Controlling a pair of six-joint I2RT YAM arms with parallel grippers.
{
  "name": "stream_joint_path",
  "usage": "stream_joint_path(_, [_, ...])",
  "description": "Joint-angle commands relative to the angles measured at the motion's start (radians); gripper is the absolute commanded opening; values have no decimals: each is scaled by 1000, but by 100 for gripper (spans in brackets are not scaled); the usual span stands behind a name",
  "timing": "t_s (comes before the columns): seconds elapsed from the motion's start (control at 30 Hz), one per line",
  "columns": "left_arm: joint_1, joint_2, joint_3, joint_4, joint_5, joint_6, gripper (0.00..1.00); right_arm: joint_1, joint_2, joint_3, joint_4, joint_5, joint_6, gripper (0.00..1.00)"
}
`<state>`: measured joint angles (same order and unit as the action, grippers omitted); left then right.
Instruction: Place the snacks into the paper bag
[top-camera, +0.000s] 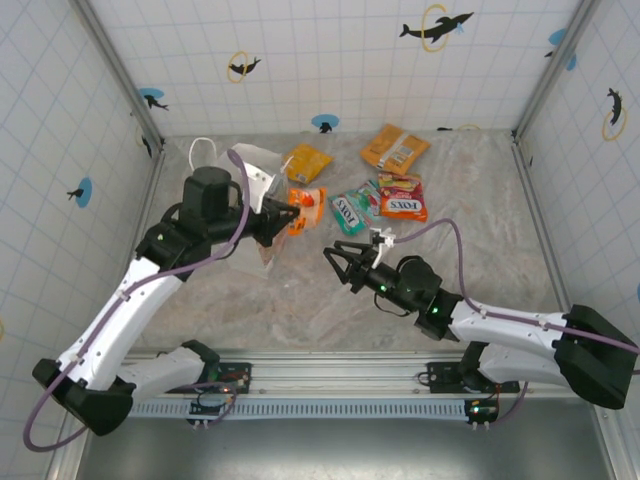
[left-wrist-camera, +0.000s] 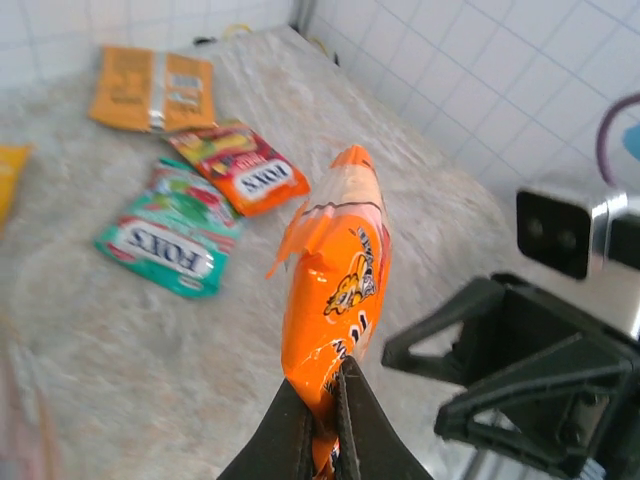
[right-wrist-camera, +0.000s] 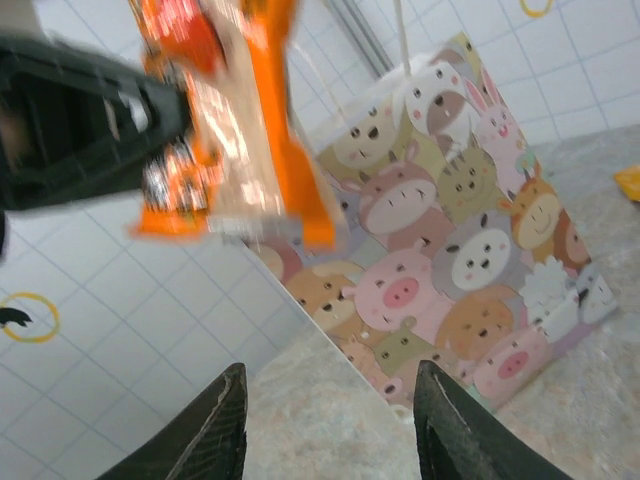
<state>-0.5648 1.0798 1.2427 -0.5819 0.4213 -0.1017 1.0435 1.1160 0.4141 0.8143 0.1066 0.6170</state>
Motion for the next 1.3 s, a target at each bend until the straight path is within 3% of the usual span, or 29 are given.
stream_joint_path(0.0, [-4,52,120,-63,-125,66,0,4,-1,46,-84,9,-22,47])
stream_joint_path(0.3, [51,165,376,-92,-335,97,0,4,31,91,-162,-22,-55,48])
stream_joint_path(0.5, [207,205,448,-114,-342,82,0,3,27,87,-180,-13,-69,48])
stream_joint_path(0.67, [287,203,425,-119,-335,58,0,1,19,81,-199,-4,-75,48])
stream_joint_path(1.07, [307,202,304,-209,-280,19,1,1,4,71,-207,3,-66,48])
stream_joint_path(1.13, [306,186,277,-204,-280,12,8,1,1,67,-208,6,-65,48])
stream_joint_path(1.23, [307,164,259,-197,-292,2,35,1,-3,62,-211,15,-62,48])
stream_joint_path(1.27, [306,158,261,-196,-297,1,38,0,-4,64,-218,21,-58,49])
